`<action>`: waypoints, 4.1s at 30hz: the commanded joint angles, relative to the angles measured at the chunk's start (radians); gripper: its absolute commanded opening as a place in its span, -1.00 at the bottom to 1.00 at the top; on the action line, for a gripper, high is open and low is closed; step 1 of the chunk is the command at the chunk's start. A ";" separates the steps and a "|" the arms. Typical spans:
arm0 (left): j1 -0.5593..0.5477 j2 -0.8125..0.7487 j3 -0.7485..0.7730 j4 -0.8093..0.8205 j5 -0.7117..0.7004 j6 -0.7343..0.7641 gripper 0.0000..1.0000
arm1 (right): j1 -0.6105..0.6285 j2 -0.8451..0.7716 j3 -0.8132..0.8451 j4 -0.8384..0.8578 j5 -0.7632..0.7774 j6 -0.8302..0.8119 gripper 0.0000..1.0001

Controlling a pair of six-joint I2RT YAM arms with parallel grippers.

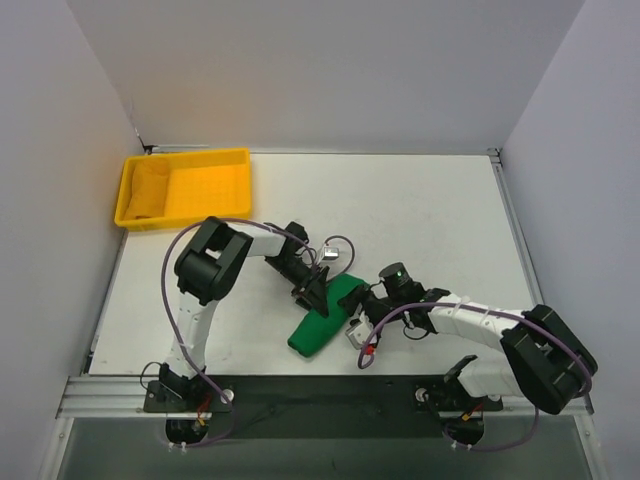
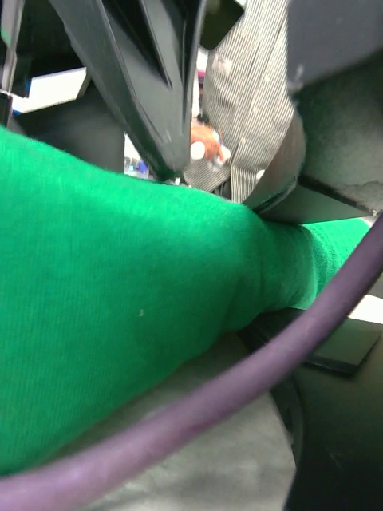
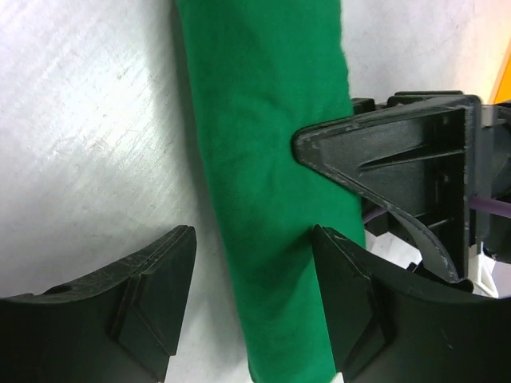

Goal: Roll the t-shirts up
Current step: Roll the T-shirt to the center of the board.

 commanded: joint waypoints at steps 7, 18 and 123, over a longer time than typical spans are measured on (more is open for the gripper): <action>0.005 0.111 0.079 -0.104 -0.093 0.166 -0.21 | -0.030 0.236 -0.062 0.424 -0.004 -0.151 0.18; 0.138 0.000 0.184 -0.153 -0.265 0.065 0.38 | -0.102 0.226 0.148 -0.200 -0.030 -0.405 -0.77; -0.305 -0.401 -0.802 1.512 -0.560 -0.275 0.78 | -0.065 0.549 0.725 -0.775 0.266 0.704 -0.92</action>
